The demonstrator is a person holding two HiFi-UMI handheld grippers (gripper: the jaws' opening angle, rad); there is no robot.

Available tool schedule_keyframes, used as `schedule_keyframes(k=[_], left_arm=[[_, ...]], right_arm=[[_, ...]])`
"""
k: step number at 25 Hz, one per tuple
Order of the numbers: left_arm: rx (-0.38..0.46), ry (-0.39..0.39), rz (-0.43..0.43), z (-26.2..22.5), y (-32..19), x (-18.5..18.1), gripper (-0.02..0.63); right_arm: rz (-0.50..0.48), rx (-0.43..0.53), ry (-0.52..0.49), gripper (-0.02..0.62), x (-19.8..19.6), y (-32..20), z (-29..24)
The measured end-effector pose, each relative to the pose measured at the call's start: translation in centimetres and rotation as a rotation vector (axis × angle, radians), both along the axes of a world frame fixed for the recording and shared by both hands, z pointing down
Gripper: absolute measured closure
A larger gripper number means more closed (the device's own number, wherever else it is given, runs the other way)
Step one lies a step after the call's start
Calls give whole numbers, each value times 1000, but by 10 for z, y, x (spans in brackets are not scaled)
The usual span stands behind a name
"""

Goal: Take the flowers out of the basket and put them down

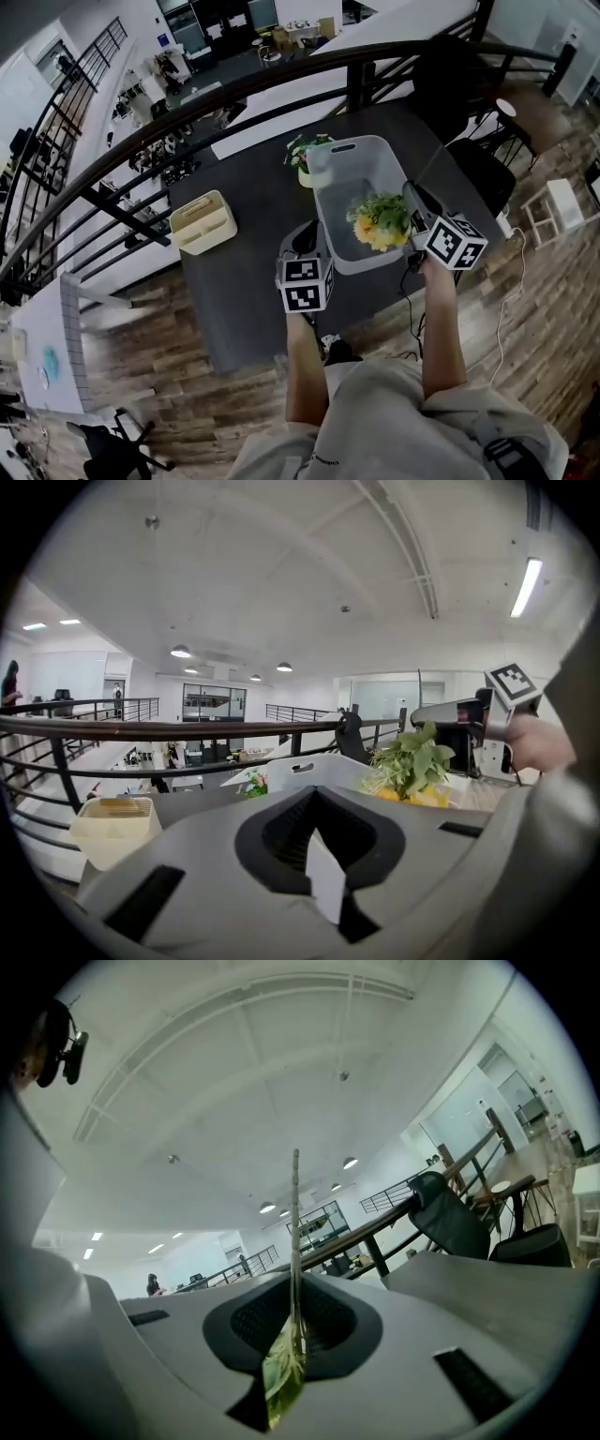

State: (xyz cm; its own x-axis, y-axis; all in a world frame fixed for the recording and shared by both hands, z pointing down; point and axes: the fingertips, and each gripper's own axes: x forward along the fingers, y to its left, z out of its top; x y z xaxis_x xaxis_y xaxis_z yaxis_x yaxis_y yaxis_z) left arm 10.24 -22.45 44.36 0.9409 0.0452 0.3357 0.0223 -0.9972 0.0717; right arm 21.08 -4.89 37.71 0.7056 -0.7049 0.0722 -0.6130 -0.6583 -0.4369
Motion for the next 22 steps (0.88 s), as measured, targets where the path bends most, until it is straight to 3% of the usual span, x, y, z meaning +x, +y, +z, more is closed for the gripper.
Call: schedule_keyframes(k=[14,22], left_arm=[[51,-32,-45,18,20,-119,586],[47,-40,-40,27,35,-157,586]], right_arm=[[100,239,-22,548,-111,53,-1],[132,308,-44,549,-157,88,6]])
